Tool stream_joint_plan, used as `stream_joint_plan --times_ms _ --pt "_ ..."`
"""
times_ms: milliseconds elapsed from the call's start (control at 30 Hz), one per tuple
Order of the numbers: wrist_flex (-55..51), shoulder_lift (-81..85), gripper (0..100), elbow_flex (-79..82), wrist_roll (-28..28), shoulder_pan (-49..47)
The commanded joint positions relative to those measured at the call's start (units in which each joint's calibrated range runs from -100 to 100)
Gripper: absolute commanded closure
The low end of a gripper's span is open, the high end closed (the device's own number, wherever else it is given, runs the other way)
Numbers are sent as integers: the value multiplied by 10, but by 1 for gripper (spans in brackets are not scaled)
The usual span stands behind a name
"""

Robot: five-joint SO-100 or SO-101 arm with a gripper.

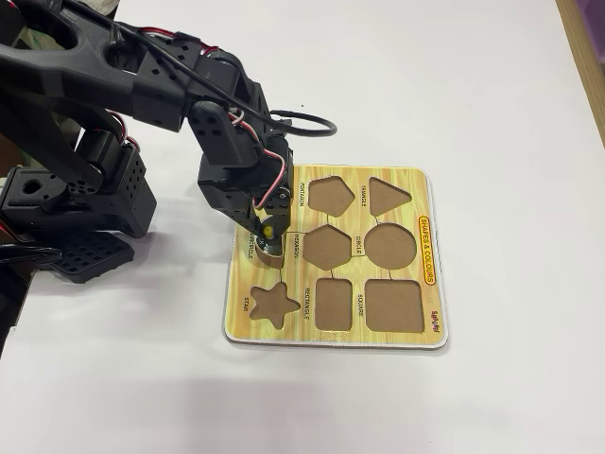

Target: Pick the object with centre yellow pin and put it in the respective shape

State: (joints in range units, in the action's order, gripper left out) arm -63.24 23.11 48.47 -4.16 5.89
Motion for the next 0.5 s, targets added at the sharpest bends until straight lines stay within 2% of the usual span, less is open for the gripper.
stream_joint_plan --times_ms 0,467 --pt "7 2 99 -8 -5 8" --pt "8 -32 99 -7 -4 9"
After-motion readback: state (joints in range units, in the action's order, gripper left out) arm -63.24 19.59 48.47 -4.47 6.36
